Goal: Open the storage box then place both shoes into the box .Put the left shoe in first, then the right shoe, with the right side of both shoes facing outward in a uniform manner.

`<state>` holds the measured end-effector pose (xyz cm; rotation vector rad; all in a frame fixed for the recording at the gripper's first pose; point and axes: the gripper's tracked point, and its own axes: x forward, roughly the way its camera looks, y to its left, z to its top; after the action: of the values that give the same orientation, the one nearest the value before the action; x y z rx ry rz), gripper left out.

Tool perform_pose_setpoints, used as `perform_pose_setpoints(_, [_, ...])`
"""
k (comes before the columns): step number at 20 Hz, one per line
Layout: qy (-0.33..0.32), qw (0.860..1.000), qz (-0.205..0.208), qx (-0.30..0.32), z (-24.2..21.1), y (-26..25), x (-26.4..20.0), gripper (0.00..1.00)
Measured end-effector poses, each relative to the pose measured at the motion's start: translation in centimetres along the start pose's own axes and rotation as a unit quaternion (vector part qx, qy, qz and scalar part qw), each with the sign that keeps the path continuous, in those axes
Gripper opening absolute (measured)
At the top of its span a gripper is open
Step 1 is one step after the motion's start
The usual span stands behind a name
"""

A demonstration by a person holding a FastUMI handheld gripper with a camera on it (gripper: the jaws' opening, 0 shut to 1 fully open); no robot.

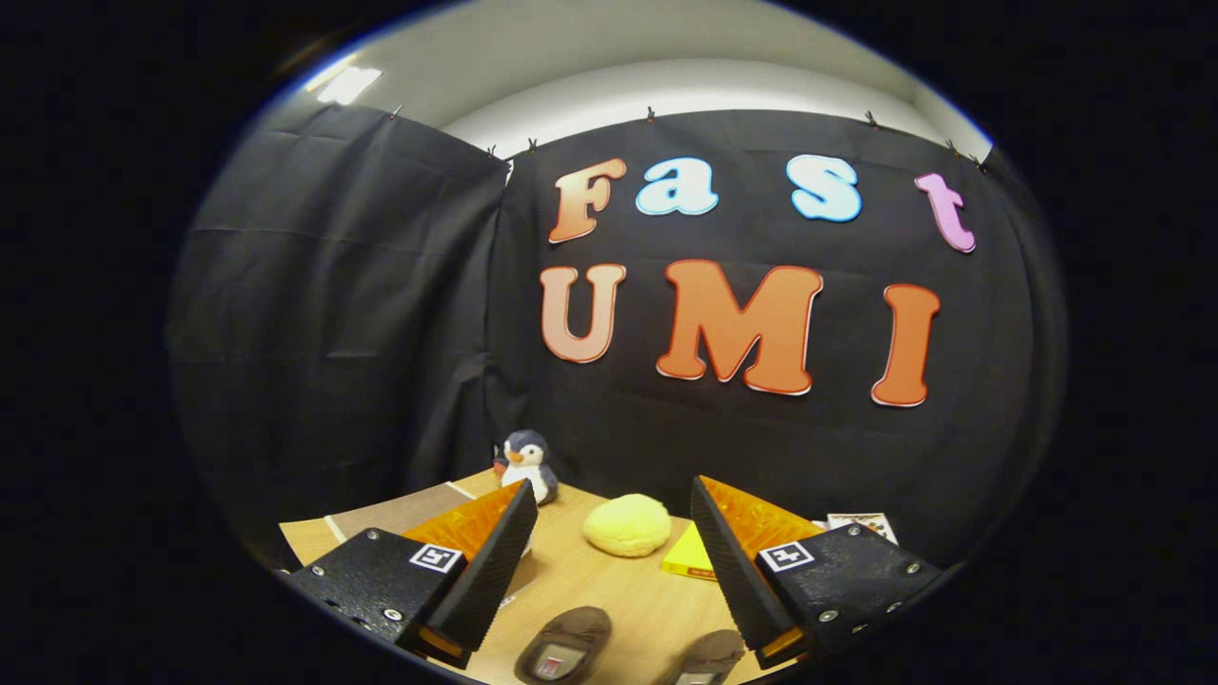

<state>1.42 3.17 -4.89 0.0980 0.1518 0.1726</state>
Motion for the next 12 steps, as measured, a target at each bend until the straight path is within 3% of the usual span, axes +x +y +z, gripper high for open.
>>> perform_pose_setpoints(7, [0.088, 0.991, 0.076, 0.064, -5.7, 5.8, 1.9, 0.97])
perform_pose_setpoints(12, [0.205, 0.944, 0.145, 0.216, -11.9, 10.2, 2.8, 0.97])
